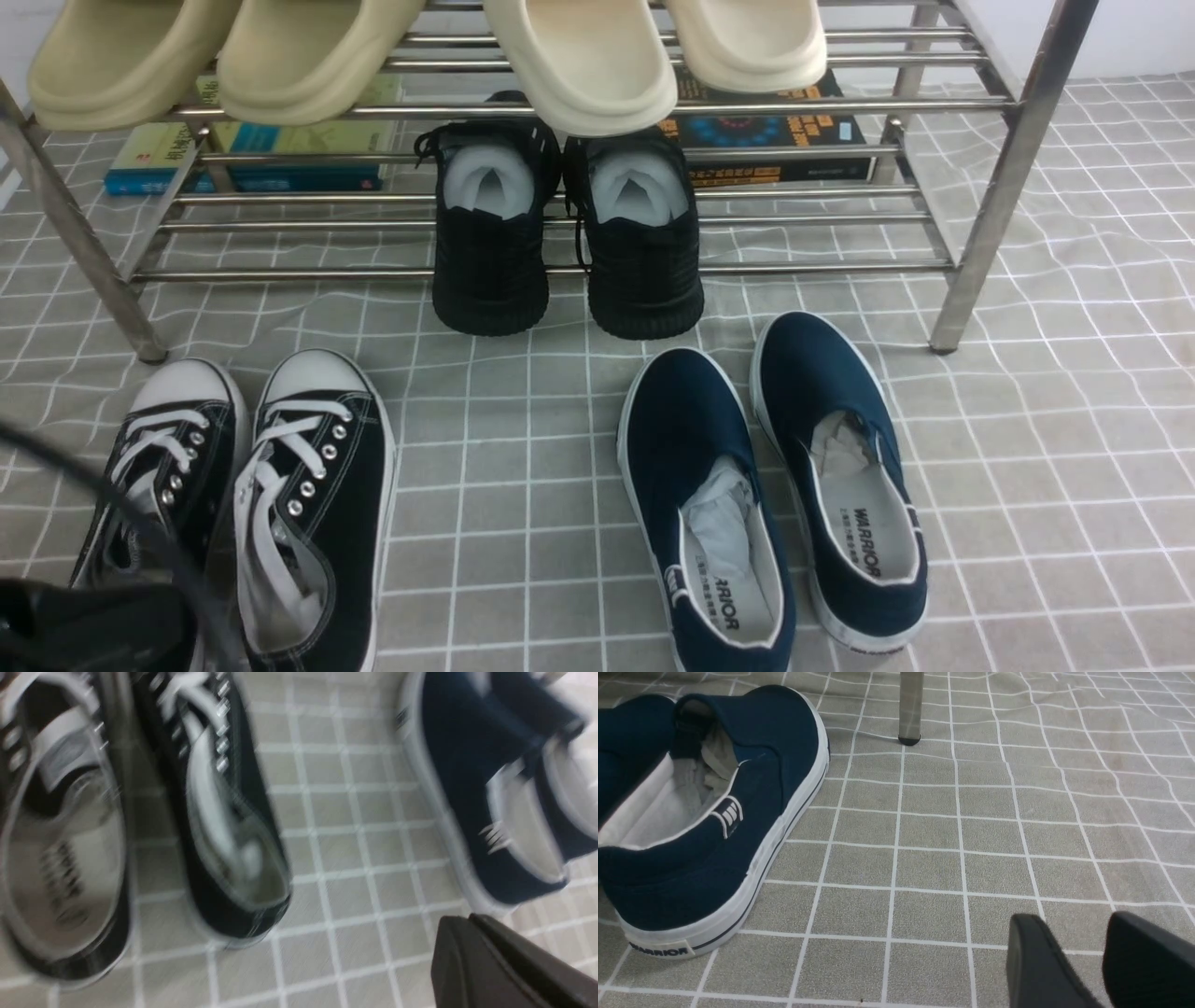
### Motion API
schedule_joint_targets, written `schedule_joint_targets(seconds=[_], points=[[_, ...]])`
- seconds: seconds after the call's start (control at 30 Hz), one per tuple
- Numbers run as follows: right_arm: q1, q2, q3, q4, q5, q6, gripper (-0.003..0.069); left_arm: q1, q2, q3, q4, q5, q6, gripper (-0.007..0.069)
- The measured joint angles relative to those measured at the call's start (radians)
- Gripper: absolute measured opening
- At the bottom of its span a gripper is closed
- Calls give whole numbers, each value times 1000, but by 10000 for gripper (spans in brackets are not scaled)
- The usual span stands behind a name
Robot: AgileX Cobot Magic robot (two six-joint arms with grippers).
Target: Take the shoes off the shelf with your hand from the grey coffee tablecloth.
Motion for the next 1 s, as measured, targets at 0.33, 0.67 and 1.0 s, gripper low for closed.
schedule_joint_targets(seconds=[0.33, 0.67, 1.0], points=[[0, 0, 0, 0, 0, 0, 239, 0, -115, 136, 59, -49, 2, 5], [0, 0, 0, 0, 0, 0, 239, 5, -127, 181, 122, -161, 2, 9], [0, 0, 0, 0, 0, 0, 239, 225, -315, 433, 138, -386, 92, 20]])
